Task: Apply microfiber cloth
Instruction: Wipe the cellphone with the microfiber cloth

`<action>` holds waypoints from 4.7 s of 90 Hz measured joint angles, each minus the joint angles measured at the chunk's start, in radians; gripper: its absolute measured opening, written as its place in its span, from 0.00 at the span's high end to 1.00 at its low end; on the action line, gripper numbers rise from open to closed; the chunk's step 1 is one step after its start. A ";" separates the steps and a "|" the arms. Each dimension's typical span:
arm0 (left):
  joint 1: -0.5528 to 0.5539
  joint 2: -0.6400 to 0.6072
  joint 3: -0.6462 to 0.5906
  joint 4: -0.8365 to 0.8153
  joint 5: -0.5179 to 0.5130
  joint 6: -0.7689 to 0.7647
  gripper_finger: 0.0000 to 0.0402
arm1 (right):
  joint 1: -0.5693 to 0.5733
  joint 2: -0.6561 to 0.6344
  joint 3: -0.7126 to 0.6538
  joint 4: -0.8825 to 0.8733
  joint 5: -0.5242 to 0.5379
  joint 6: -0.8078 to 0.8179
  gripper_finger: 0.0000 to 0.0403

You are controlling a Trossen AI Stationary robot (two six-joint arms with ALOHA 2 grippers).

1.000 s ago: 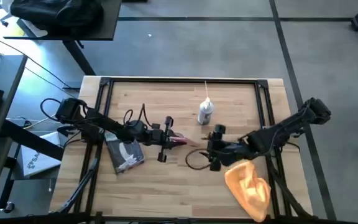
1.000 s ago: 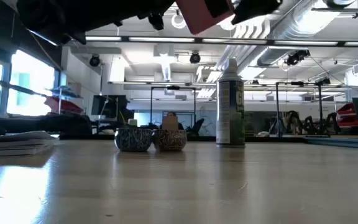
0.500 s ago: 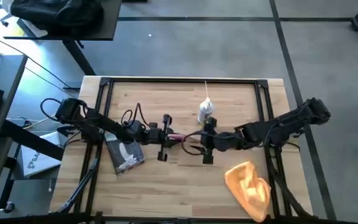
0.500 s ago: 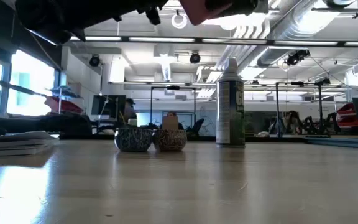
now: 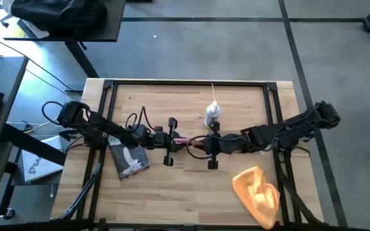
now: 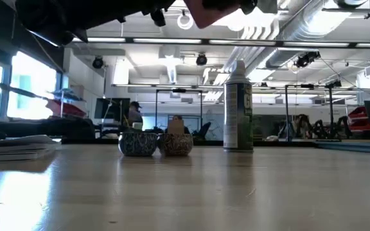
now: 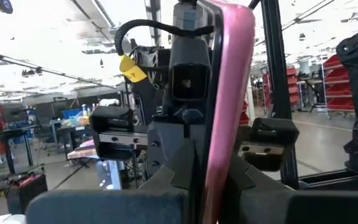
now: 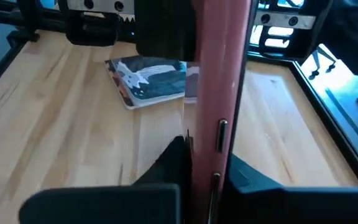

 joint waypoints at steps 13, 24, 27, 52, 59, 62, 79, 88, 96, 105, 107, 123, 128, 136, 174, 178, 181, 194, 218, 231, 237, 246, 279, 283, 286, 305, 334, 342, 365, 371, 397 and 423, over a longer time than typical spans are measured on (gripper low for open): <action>0.000 0.000 0.000 0.000 0.003 -0.003 0.94 | 0.000 0.000 0.000 0.001 -0.003 -0.002 0.98; 0.000 0.000 0.000 0.000 -0.001 -0.006 0.91 | 0.000 0.000 0.000 0.001 -0.003 -0.003 0.99; 0.000 0.000 0.000 0.000 -0.004 -0.006 0.91 | 0.000 0.000 0.000 0.002 -0.003 -0.003 0.99; 0.001 0.000 0.000 0.011 -0.018 -0.008 0.83 | 0.001 -0.012 0.010 -0.014 0.011 0.027 1.00; 0.001 0.000 0.000 0.011 -0.019 -0.008 0.80 | 0.003 -0.015 0.037 -0.036 0.011 0.028 1.00; 0.001 0.000 0.000 0.010 -0.019 -0.008 0.78 | 0.005 -0.016 0.050 -0.045 0.011 0.029 1.00; 0.000 -0.001 0.000 0.006 -0.018 -0.007 0.70 | 0.005 -0.017 0.121 -0.170 0.013 0.061 1.00; 0.000 -0.001 0.000 0.006 -0.015 -0.007 0.65 | 0.004 -0.029 0.160 -0.228 0.019 0.101 1.00; 0.000 -0.001 0.000 -0.002 -0.020 -0.005 0.62 | 0.002 -0.058 0.190 -0.286 0.047 0.118 1.00; 0.001 -0.001 0.000 -0.032 -0.030 -0.004 0.60 | 0.002 -0.106 0.202 -0.374 0.127 0.158 1.00; 0.000 -0.002 -0.001 -0.044 -0.033 -0.004 0.60 | 0.002 -0.120 0.203 -0.396 0.150 0.174 1.00; 0.000 -0.001 -0.001 -0.112 -0.038 -0.004 0.59 | -0.007 -0.221 0.201 -0.697 0.297 0.408 1.00; 0.000 -0.001 -0.001 -0.125 -0.039 -0.004 0.59 | -0.012 -0.242 0.200 -0.806 0.322 0.514 1.00; 0.000 -0.001 -0.001 -0.136 -0.039 -0.004 0.59 | -0.015 -0.264 0.200 -0.993 0.334 0.703 1.00; 0.000 -0.001 -0.001 -0.138 -0.039 0.005 0.59 | -0.109 -0.270 -0.080 -1.333 0.038 1.269 1.00; 0.000 -0.001 -0.001 -0.138 -0.039 0.005 0.59 | -0.123 -0.270 -0.139 -1.333 0.009 1.303 1.00; 0.000 -0.001 -0.001 -0.138 -0.039 0.005 0.59 | -0.132 -0.270 -0.180 -1.329 -0.016 1.327 1.00; 0.000 -0.001 -0.001 -0.139 -0.035 0.025 0.59 | -0.160 -0.270 -0.345 -1.200 -0.179 1.358 1.00; 0.000 -0.001 -0.001 -0.136 -0.040 0.038 0.59 | -0.166 -0.238 -0.366 -1.135 -0.270 1.351 1.00; 0.000 -0.001 -0.001 -0.136 -0.041 0.038 0.59 | -0.178 -0.219 -0.373 -1.139 -0.305 1.351 1.00; 0.000 -0.001 -0.001 -0.135 -0.040 0.039 0.59 | -0.184 -0.204 -0.375 -1.140 -0.307 1.350 1.00; 0.000 -0.001 -0.001 -0.137 -0.040 0.038 0.59 | -0.196 -0.166 -0.375 -1.135 -0.322 1.343 1.00; 0.000 -0.001 -0.001 -0.138 -0.040 0.038 0.59 | -0.229 0.049 -0.375 -1.135 -0.355 1.241 1.00; 0.000 -0.001 -0.001 -0.139 -0.040 0.038 0.59 | -0.229 0.072 -0.375 -1.148 -0.358 1.229 1.00; 0.000 -0.001 -0.001 -0.138 -0.040 0.039 0.59 | -0.229 0.088 -0.375 -1.165 -0.359 1.228 1.00; 0.000 -0.001 -0.001 -0.139 -0.040 0.038 0.59 | -0.229 0.160 -0.375 -1.201 -0.364 1.219 1.00; 0.000 -0.001 -0.001 -0.139 -0.040 0.038 0.59 | -0.229 0.236 -0.375 -1.151 -0.433 1.114 0.80; 0.000 -0.001 -0.001 -0.139 -0.040 0.038 0.59 | -0.229 0.243 -0.375 -1.141 -0.444 1.100 0.75; 0.000 -0.001 -0.001 -0.139 -0.039 0.038 0.59 | -0.228 0.242 -0.374 -1.131 -0.479 1.089 0.65; 0.000 -0.001 -0.001 -0.138 -0.039 0.038 0.59 | -0.228 0.242 -0.373 -1.131 -0.481 1.088 0.64; 0.000 -0.001 -0.001 -0.145 -0.039 0.038 0.59 | -0.227 0.241 -0.320 -1.188 -0.454 1.062 0.60; 0.000 -0.004 -0.001 -0.156 -0.040 0.023 0.59 | -0.227 0.241 -0.286 -1.208 -0.426 1.008 0.56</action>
